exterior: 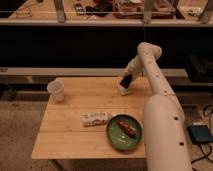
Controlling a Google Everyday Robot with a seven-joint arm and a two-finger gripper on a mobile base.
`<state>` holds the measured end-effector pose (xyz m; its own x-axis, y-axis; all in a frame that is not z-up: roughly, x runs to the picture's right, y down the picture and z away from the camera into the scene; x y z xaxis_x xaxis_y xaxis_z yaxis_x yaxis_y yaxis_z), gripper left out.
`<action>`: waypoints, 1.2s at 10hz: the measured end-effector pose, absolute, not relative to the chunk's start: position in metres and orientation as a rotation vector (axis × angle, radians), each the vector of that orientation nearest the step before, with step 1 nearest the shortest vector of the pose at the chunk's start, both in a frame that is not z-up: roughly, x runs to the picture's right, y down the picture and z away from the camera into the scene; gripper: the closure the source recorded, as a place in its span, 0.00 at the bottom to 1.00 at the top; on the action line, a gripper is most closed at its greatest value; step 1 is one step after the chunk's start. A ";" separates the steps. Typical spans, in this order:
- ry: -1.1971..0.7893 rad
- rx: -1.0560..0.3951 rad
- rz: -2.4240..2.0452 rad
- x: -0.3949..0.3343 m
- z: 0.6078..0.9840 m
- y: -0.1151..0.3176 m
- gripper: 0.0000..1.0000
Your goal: Place the eraser on the white sponge
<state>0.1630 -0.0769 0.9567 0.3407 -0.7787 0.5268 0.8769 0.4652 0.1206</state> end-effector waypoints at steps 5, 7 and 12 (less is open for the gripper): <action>-0.580 -0.290 -1.089 0.154 0.962 -0.039 1.00; -0.608 -0.294 -1.076 0.142 0.965 -0.033 1.00; -0.627 -0.241 -1.122 0.129 0.965 -0.046 0.69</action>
<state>0.1288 -0.0461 0.9650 0.2857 -0.7631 0.5797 0.8938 0.4304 0.1261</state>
